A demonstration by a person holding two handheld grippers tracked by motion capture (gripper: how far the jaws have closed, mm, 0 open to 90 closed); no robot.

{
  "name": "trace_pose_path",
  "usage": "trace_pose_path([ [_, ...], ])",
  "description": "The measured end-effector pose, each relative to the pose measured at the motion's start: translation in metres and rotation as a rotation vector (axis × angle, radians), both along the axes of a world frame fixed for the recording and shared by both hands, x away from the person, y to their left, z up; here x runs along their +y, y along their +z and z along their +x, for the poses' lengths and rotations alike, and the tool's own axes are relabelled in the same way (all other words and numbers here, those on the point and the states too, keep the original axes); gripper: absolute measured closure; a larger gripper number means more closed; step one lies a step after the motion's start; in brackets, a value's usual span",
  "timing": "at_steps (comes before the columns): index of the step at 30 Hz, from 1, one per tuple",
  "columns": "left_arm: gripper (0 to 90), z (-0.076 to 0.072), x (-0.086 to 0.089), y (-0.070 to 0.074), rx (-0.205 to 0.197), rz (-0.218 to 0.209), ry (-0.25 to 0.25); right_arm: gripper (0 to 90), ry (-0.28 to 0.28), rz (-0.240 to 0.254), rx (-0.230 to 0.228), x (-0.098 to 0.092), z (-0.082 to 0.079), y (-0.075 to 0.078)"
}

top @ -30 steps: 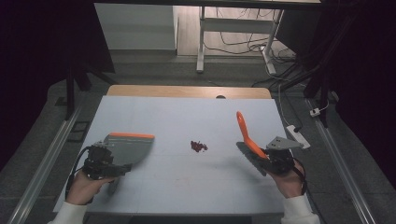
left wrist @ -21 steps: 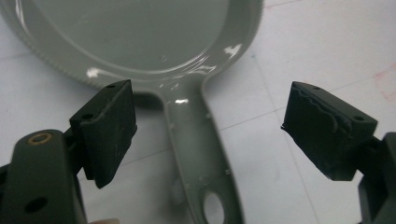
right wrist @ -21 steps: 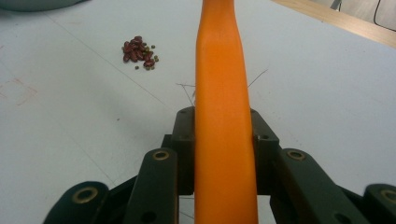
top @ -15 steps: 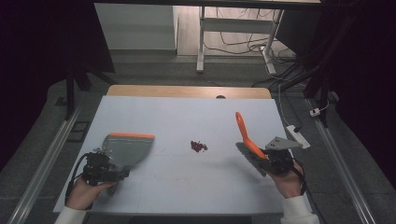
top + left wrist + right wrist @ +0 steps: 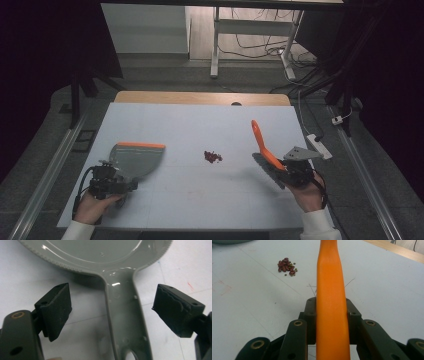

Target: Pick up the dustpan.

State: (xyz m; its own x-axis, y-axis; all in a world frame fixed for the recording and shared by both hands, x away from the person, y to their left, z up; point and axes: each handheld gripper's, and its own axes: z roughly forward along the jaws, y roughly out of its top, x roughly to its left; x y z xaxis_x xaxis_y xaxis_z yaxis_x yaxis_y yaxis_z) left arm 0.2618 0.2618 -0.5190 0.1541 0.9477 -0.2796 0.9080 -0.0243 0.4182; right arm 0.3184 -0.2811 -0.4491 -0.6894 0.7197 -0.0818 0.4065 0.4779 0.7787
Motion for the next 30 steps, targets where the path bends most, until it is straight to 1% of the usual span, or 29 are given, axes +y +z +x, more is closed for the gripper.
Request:
trace_pose_path([
  [3,18.2,0.0024,-0.0007,-0.0037,0.007,0.002,0.008,69.8,0.000,0.000,0.000,0.0000,0.0000,0.0000],
  [7,21.3,0.0064,-0.0034,-0.0053,0.004,0.009,0.013,69.9,-0.003,-0.001,0.001,-0.0010,0.0002,-0.0002],
  [13,28.6,0.0076,-0.0053,-0.0054,-0.012,0.024,0.028,69.9,-0.002,0.001,-0.001,0.0002,-0.0003,0.0001],
  [16,34.9,0.0081,-0.0055,-0.0055,-0.024,0.023,0.036,69.9,0.001,-0.004,-0.001,0.0005,-0.0001,-0.0002],
  [17,39.4,0.0083,-0.0055,-0.0053,-0.024,0.023,0.035,69.9,0.001,-0.005,-0.001,0.0006,0.0001,-0.0004],
  [18,41.8,0.0087,-0.0059,-0.0053,-0.027,0.018,0.037,69.8,0.000,-0.005,-0.001,0.0005,0.0001,-0.0005],
  [19,41.8,0.0091,-0.0063,-0.0054,-0.025,0.020,0.033,69.8,0.000,-0.005,-0.001,0.0005,0.0001,-0.0005],
  [20,44.5,0.0093,-0.0072,-0.0055,-0.028,0.022,0.033,69.9,-0.001,-0.004,0.000,0.0006,0.0001,-0.0006],
  [21,44.5,0.0095,-0.0076,-0.0054,-0.027,0.019,0.031,69.9,-0.001,-0.004,0.000,0.0006,0.0001,-0.0006],
  [23,48.0,0.0095,-0.0078,-0.0054,-0.028,0.023,0.031,69.8,0.000,-0.006,0.000,0.0002,0.0000,-0.0005],
  [25,52.8,0.0094,-0.0069,-0.0053,-0.027,0.015,0.031,69.8,0.000,-0.006,0.002,-0.0001,-0.0002,-0.0003],
  [27,57.5,0.0093,-0.0068,-0.0057,-0.028,-0.003,0.034,69.8,0.000,-0.006,0.002,-0.0002,-0.0002,-0.0003],
  [28,57.5,0.0093,-0.0065,-0.0058,-0.028,-0.006,0.036,69.9,0.000,-0.007,0.002,-0.0003,-0.0002,-0.0004],
  [30,60.6,0.0093,-0.0053,-0.0058,-0.029,-0.011,0.043,69.9,-0.002,-0.004,0.002,-0.0003,0.0000,-0.0006],
])
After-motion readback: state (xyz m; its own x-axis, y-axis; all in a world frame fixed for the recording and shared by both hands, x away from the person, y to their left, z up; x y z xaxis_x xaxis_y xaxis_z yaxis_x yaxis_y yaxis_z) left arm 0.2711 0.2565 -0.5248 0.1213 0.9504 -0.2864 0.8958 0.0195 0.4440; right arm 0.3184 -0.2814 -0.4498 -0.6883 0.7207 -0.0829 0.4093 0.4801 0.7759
